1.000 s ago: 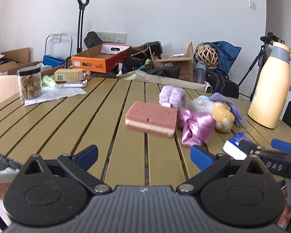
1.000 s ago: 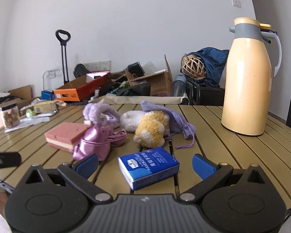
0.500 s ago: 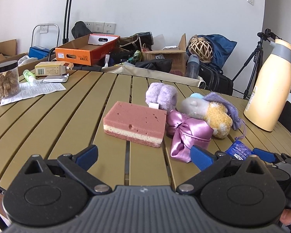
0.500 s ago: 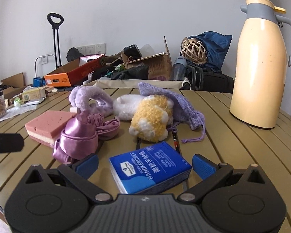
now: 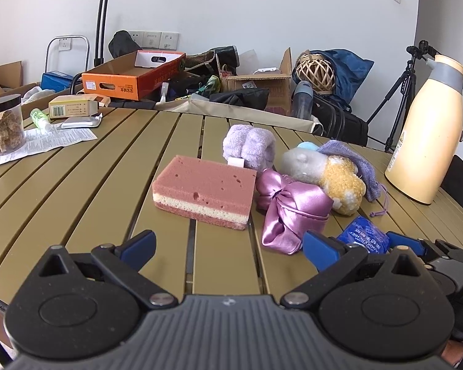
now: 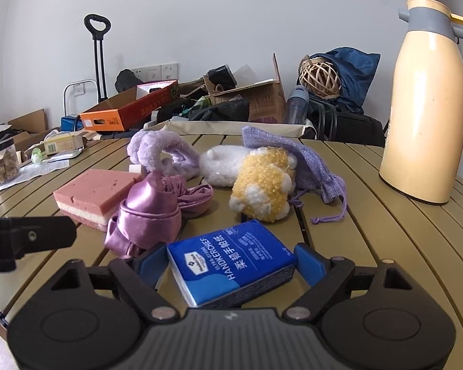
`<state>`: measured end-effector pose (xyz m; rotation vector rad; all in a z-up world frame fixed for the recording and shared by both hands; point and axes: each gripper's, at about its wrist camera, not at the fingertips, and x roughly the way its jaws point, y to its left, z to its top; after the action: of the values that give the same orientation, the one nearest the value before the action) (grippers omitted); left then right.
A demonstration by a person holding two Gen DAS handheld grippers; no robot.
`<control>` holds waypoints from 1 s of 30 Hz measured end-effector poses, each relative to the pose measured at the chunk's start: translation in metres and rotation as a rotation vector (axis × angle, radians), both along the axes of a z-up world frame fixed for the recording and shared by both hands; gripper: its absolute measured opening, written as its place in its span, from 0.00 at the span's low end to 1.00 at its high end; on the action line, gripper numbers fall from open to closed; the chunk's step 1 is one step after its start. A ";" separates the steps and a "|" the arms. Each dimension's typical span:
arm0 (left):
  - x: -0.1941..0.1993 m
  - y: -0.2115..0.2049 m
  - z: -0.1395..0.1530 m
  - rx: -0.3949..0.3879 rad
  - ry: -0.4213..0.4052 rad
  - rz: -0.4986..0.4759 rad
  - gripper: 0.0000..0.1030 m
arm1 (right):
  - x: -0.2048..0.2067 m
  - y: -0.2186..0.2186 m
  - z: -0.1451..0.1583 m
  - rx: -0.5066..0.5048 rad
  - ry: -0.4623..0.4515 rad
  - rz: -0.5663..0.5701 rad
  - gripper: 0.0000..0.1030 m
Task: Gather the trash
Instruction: 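Move both tools over the table, left toward the pink bow, right toward the blue tissue pack, then grasp the pink satin bow with the left tool while the right tool grasps the blue tissue pack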
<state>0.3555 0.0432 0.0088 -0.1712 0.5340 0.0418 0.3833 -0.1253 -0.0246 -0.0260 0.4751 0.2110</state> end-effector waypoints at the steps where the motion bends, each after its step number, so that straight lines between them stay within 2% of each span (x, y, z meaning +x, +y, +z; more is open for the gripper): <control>1: 0.000 0.000 0.000 -0.001 0.000 0.001 1.00 | -0.001 -0.001 0.001 0.001 -0.005 -0.002 0.85; 10: 0.008 -0.012 0.003 0.001 -0.014 -0.007 1.00 | -0.010 -0.023 0.010 0.024 -0.054 -0.061 0.85; 21: 0.021 -0.053 0.006 0.082 -0.080 -0.073 0.99 | -0.023 -0.081 0.016 0.058 -0.087 -0.188 0.85; 28: 0.035 -0.076 0.000 0.128 -0.093 -0.115 0.79 | -0.028 -0.119 0.010 0.078 -0.055 -0.258 0.85; 30: 0.042 -0.078 -0.002 0.132 -0.088 -0.112 0.77 | -0.029 -0.126 0.008 0.089 -0.044 -0.273 0.85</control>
<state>0.3976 -0.0353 0.0072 -0.0142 0.4510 -0.0391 0.3539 -0.2516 -0.0164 0.1206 0.4200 -0.0360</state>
